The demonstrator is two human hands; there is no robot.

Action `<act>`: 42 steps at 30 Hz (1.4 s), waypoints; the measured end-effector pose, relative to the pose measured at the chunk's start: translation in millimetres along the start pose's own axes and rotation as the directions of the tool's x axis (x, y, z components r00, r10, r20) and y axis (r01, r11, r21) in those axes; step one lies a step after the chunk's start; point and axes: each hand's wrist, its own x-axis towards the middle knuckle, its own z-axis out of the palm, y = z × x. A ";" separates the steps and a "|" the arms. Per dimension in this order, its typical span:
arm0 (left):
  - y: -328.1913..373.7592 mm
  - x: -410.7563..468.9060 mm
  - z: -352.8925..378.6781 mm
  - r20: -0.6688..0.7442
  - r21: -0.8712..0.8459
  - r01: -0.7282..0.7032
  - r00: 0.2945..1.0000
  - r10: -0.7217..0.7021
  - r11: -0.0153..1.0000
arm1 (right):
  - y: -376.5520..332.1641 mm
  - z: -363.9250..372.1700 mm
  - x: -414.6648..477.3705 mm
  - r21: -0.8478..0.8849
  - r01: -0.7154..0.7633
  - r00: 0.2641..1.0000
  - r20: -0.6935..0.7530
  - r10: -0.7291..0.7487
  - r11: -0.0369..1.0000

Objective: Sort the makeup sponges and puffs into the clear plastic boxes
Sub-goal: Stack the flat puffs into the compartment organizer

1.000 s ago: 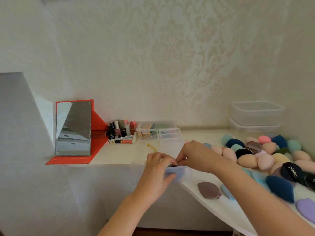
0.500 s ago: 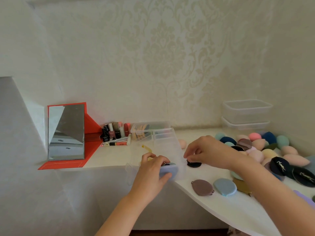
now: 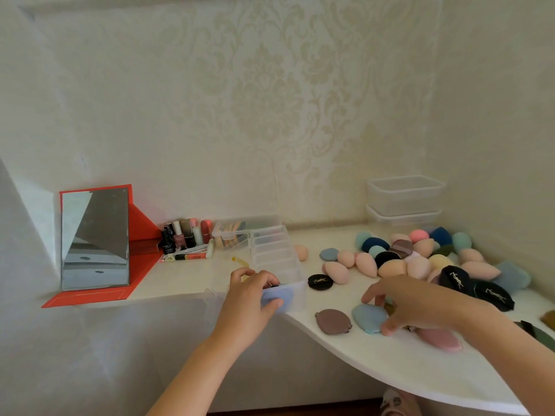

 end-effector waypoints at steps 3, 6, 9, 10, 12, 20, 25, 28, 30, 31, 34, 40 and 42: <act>-0.4 -0.5 -0.3 0.003 -0.010 0.008 1.000 -0.008 1.000 | 2.5 1.0 -2.0 0.055 0.006 1.000 -0.023 -0.005 0.998; 0.7 -0.9 -0.1 -0.004 -0.016 0.006 1.000 -0.006 1.000 | 5.8 4.9 3.0 0.123 0.016 0.995 -0.099 -0.004 0.992; 2.0 -1.2 0.5 -0.008 -0.017 -0.013 1.000 0.013 1.000 | 4.9 4.0 10.1 0.147 0.033 0.976 -0.218 0.000 0.989; 2.3 -1.4 0.8 -0.010 -0.017 -0.018 1.000 0.018 1.000 | 3.1 2.3 12.9 0.174 0.044 0.968 -0.252 0.001 0.984; 2.3 -1.9 1.7 -0.016 -0.018 -0.023 1.000 0.023 1.000 | -3.8 -1.5 18.7 0.246 0.072 0.953 -0.302 0.005 0.967; -1.9 -2.3 5.2 -0.024 -0.029 -0.026 0.999 0.025 0.999 | -50.6 -6.4 54.6 0.377 0.198 0.895 -0.446 -0.011 0.905; -6.2 0.9 7.6 -0.019 -0.019 -0.037 0.999 0.037 0.999 | -83.9 -2.1 71.0 0.185 0.245 0.889 -0.433 -0.145 0.952; -7.6 2.0 8.8 -0.030 -0.009 -0.041 0.999 0.041 0.999 | -93.3 -3.5 71.4 0.143 0.268 0.887 -0.424 -0.186 0.953; -8.4 2.8 9.6 -0.034 -0.007 -0.038 0.999 0.038 0.999 | -97.6 -8.0 72.2 0.112 0.273 0.885 -0.418 -0.204 0.956; -9.5 2.9 10.0 -0.036 -0.005 -0.039 0.999 0.038 0.999 | -100.5 -10.7 72.4 0.057 0.270 0.884 -0.411 -0.224 0.961; -14.4 3.5 12.6 -0.033 0.005 -0.046 0.998 0.046 0.999 | -107.9 -16.3 72.7 -0.051 0.238 0.912 -0.331 -0.242 0.970; -16.1 1.9 14.2 -0.050 -0.027 -0.079 0.996 0.078 0.996 | -113.4 -16.5 80.2 -0.179 0.162 0.950 -0.239 -0.202 0.971; -14.7 0.1 12.3 -0.061 -0.028 -0.104 0.993 0.102 0.994 | -117.0 -16.3 83.3 -0.212 0.140 0.943 -0.270 -0.196 0.967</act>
